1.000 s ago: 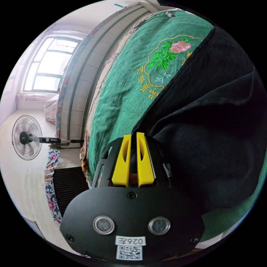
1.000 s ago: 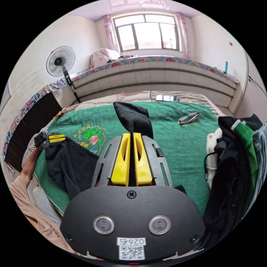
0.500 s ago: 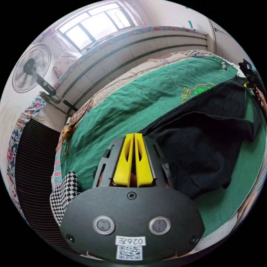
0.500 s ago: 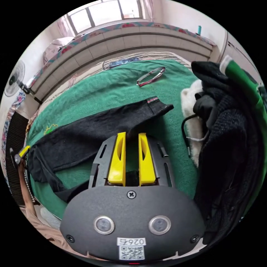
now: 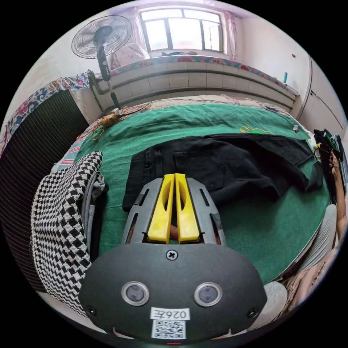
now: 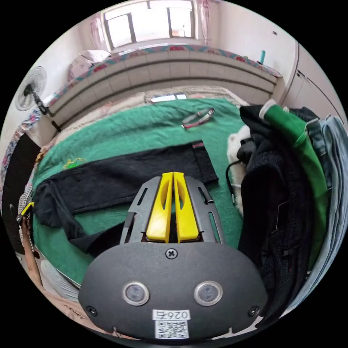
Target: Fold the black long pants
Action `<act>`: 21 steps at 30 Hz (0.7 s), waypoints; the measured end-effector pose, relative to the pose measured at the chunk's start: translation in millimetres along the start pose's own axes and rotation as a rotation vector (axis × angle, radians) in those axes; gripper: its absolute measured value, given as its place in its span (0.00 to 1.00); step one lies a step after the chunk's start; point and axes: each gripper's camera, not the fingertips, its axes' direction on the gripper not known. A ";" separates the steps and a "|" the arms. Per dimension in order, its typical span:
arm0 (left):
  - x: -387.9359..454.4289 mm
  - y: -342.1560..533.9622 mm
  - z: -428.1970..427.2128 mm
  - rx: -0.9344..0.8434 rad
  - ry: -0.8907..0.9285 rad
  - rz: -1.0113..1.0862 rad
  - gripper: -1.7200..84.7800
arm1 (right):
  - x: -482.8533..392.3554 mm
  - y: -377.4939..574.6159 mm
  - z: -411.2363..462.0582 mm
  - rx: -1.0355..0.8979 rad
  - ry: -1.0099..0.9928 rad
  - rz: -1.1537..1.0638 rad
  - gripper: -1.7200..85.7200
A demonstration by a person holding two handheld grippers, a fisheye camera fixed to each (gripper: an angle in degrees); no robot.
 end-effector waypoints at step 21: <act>185.8 -66.0 27.4 0.164 0.057 0.763 0.19 | -11.5 84.3 -28.4 -0.146 -0.135 -0.304 0.20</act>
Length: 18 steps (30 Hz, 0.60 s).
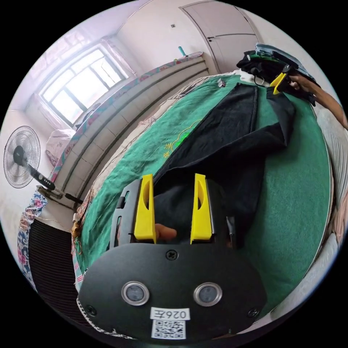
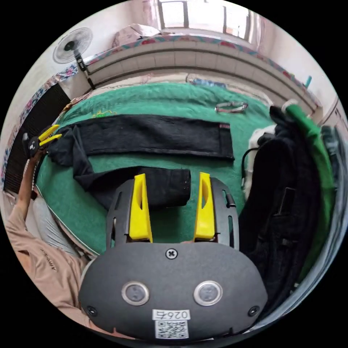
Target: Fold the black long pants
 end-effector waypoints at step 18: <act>-83.8 -66.7 62.5 -0.147 0.274 -0.058 0.06 | -30.5 -33.9 -91.8 0.354 0.191 0.103 0.04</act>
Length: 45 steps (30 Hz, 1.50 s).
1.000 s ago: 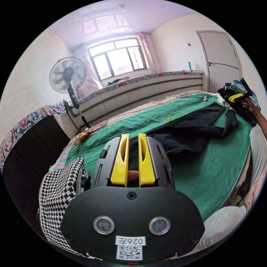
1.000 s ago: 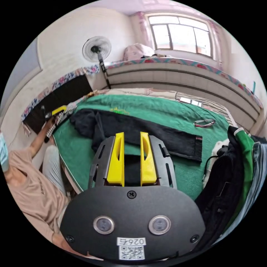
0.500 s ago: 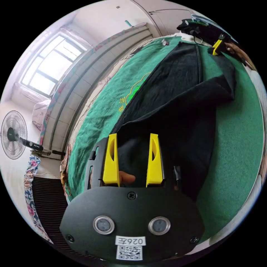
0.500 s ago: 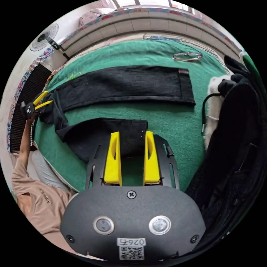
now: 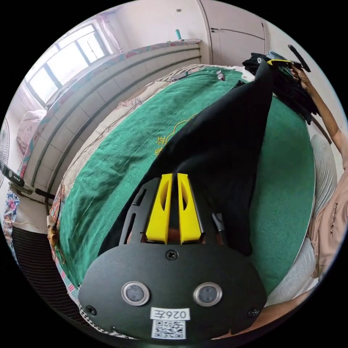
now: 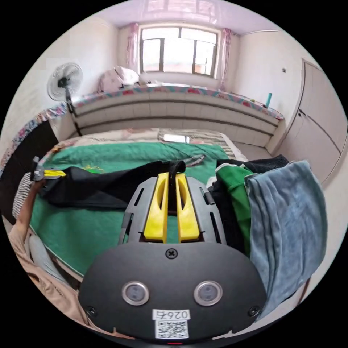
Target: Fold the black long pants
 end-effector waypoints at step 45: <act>-75.8 -12.8 -2.9 0.247 0.644 -0.105 0.01 | -155.4 -82.7 169.7 -0.080 0.358 -0.735 0.00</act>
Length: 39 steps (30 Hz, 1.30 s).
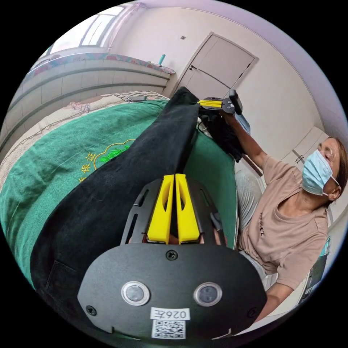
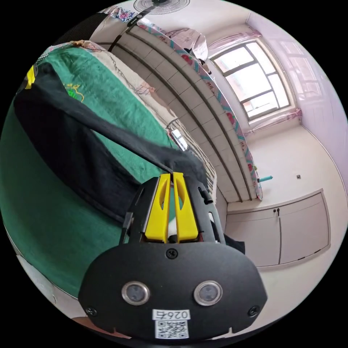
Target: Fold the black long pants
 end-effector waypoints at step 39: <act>70.4 163.9 -40.1 0.091 -0.956 -0.431 0.01 | -22.2 19.9 47.9 0.125 -0.862 0.225 0.01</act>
